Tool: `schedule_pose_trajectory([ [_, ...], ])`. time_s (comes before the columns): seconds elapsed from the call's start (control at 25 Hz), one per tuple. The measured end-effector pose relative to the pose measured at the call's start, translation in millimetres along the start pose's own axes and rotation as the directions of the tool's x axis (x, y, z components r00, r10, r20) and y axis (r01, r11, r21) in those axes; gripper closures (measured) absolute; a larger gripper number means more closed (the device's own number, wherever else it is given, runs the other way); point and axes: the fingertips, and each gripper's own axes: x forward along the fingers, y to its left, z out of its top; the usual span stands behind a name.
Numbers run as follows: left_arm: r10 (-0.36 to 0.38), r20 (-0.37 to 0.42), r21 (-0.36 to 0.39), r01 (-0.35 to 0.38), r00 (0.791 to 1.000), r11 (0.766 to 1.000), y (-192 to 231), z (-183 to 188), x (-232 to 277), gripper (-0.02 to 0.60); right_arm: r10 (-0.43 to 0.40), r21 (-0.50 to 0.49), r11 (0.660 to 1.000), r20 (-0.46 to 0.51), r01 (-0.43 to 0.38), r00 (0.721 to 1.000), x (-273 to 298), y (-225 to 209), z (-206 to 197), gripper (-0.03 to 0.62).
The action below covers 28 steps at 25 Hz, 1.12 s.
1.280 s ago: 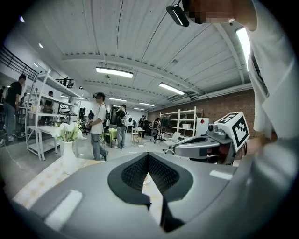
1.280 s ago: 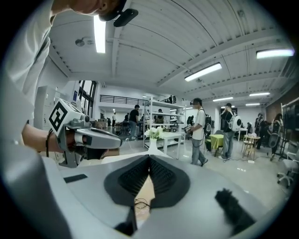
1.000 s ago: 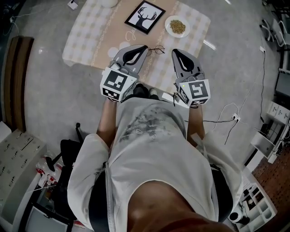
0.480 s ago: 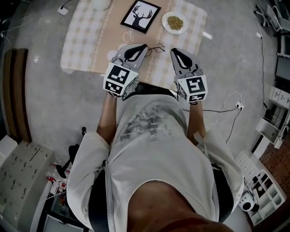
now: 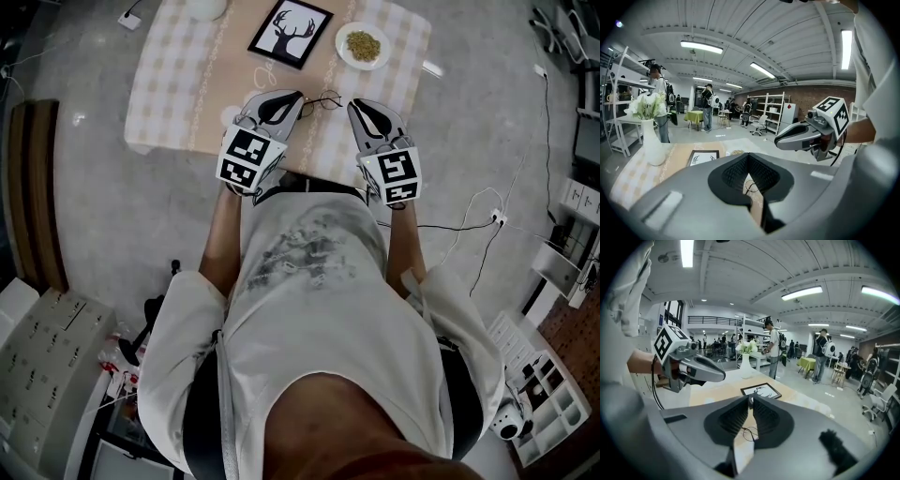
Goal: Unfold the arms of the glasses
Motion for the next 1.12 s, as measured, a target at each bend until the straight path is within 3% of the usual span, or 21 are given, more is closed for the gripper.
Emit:
schedule_pose_trajectory([
  [0.08, -0.002, -0.008, -0.008, 0.002, 1.0, 1.0, 2, -3, 7, 0.571, 0.01, 0.002, 1.0, -0.016, -0.01, 1.0, 5, -3, -6, 0.574],
  [0.16, -0.004, -0.022, -0.012, 0.004, 1.0, 1.0, 4, -7, 14, 0.571, 0.022, 0.004, 1.0, -0.036, -0.021, 0.999, 10, -7, -12, 0.526],
  [0.68, -0.038, -0.119, -0.016, 0.037, 0.992, 0.999, 6, -30, 53, 0.551, 0.06, 0.041, 0.998, -0.107, -0.055, 0.992, 28, -28, -44, 0.516],
  [1.12, -0.065, -0.236, 0.048, 0.078, 0.97, 0.996, 4, -60, 80, 0.529, 0.092, 0.063, 0.995, -0.154, -0.083, 0.984, 43, -36, -63, 0.5],
])
